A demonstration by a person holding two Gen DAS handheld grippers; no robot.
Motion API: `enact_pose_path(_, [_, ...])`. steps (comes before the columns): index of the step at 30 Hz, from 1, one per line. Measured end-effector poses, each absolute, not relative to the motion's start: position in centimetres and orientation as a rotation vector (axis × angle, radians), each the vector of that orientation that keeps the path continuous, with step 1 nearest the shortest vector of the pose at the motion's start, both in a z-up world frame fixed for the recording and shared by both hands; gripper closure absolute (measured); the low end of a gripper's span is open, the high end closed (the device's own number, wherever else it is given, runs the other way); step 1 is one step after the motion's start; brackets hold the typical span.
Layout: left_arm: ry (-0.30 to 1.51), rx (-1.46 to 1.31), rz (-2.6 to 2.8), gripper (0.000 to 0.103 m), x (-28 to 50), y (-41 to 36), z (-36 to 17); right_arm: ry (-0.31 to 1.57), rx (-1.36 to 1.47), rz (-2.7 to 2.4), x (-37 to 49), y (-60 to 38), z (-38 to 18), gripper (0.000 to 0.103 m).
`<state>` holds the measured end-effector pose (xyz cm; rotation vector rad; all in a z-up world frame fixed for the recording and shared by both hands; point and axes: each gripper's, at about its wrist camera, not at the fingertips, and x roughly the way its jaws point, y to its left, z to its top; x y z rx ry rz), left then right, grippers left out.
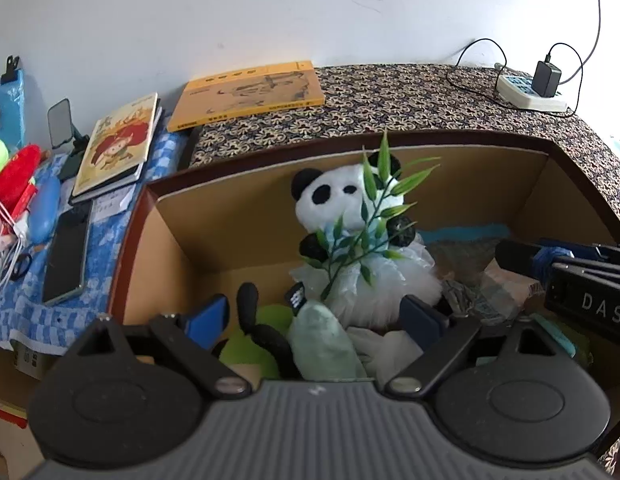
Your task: Organize soft objects
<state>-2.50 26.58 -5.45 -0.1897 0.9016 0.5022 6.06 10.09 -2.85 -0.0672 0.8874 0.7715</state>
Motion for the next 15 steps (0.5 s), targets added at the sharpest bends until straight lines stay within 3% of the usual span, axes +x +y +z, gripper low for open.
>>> enact_pose_path(15, [0.885, -0.185, 0.476, 0.013, -2.64, 26.43, -5.33, 0.87, -0.055, 0.767, 5.8, 9.9, -2.71, 0.084])
